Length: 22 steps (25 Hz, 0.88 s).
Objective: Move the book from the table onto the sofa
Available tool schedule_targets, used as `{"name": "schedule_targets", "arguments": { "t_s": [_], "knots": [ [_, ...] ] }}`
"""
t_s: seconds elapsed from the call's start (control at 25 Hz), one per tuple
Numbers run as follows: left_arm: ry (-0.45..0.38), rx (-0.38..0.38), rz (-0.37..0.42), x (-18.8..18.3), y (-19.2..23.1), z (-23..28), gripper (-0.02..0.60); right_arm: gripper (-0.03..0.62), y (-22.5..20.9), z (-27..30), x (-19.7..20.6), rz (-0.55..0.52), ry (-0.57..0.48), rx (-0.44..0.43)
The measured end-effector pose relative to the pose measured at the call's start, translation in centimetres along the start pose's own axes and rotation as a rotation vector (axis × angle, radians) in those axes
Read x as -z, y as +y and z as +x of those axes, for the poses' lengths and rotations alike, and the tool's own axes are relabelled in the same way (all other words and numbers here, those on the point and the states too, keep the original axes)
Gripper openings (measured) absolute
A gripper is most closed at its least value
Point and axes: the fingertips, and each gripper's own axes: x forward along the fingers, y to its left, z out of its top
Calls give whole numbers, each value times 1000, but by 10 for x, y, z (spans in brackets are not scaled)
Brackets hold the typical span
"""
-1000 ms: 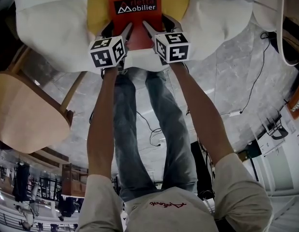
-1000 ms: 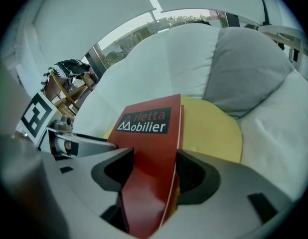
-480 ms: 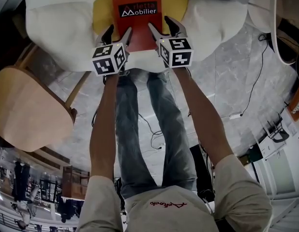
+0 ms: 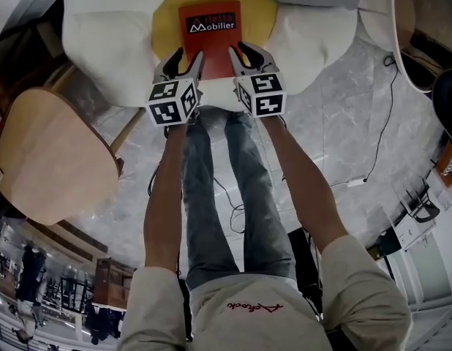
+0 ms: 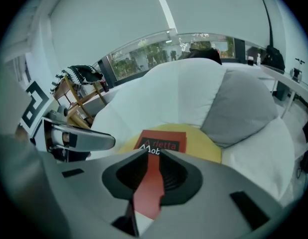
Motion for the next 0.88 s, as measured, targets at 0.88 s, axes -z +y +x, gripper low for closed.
{"name": "schedule_targets", "arguments": {
  "t_s": [0.88],
  "knots": [
    [-183,19,190,-125,-92,-148,9,9,34,-165,-140,-11,-240,18]
  ]
}}
